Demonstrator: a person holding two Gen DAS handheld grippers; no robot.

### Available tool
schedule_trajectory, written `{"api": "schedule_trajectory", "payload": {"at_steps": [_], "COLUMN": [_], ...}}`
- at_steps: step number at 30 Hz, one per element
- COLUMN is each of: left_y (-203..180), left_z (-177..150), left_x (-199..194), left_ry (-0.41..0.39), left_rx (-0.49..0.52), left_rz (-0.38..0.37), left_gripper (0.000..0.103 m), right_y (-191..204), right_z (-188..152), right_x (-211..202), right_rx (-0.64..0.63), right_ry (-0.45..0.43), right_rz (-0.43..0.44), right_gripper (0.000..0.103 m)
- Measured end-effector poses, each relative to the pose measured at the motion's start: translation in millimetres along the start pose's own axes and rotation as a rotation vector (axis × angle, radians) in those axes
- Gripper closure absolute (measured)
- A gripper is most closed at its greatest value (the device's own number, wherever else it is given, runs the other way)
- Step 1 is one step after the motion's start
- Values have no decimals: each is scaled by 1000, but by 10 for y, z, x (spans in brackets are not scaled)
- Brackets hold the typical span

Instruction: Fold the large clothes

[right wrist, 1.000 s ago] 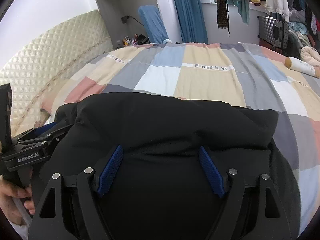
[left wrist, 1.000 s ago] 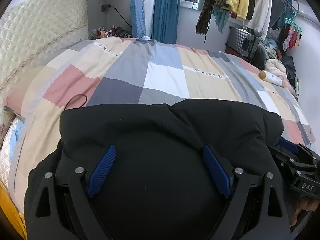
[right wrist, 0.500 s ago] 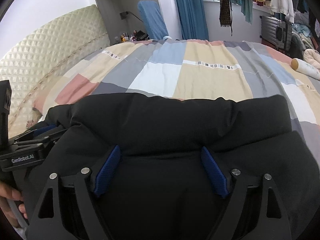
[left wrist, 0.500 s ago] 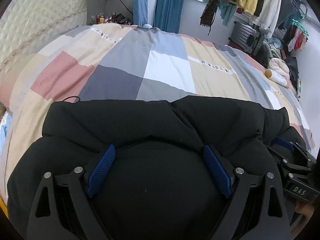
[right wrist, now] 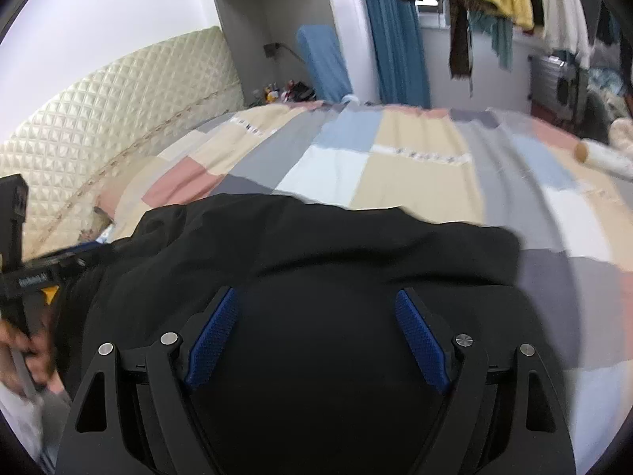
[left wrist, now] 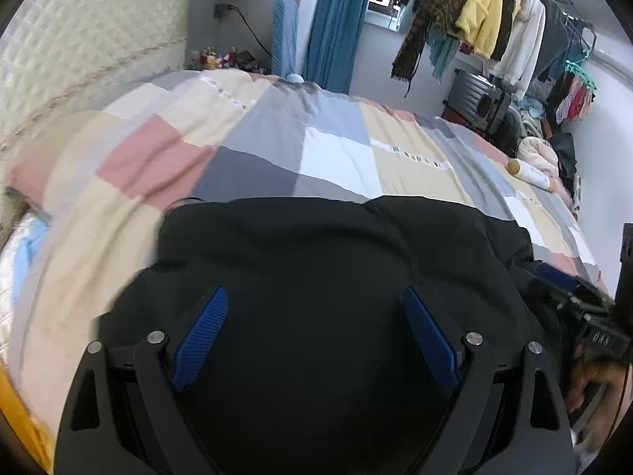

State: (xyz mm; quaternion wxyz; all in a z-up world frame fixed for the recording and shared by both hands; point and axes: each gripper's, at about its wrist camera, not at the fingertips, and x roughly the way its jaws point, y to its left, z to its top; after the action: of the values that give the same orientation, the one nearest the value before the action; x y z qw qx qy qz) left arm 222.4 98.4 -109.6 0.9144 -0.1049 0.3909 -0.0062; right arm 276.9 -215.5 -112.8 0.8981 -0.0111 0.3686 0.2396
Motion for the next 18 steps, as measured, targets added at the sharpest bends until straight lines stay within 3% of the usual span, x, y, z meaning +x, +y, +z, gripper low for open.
{"api": "schedule_trajectory", "payload": {"at_steps": [4,9,12,15,16,18], "left_y": [338,892,1080,1120,1098,1020], "left_z": [-124,-429,-590,-650,-644,-637], "left_x": [-357,-505,-434,-341,-336,-349], "left_ry": [-46,5,78,122,123,116], "left_rx": [-35,-175,-246,-294,-294,-276], "left_rz": [80,143,130,64,52,10], "left_gripper": [10,8,8,9,12,29], "right_y": [-283,-666,-870,-1110,-1170,-1183], "right_z": [-92,-354,-509,-641,-677,-716], "right_x": [-363,-589,-601,-490,-480,-474], "right_rx": [64,170,223,338,374,406], "right_ry": [-23,25,78,148,159,165], "right_rz": [-41,-102,-156,-91,-57,0], "right_gripper": [22,22,22,23,32,48]}}
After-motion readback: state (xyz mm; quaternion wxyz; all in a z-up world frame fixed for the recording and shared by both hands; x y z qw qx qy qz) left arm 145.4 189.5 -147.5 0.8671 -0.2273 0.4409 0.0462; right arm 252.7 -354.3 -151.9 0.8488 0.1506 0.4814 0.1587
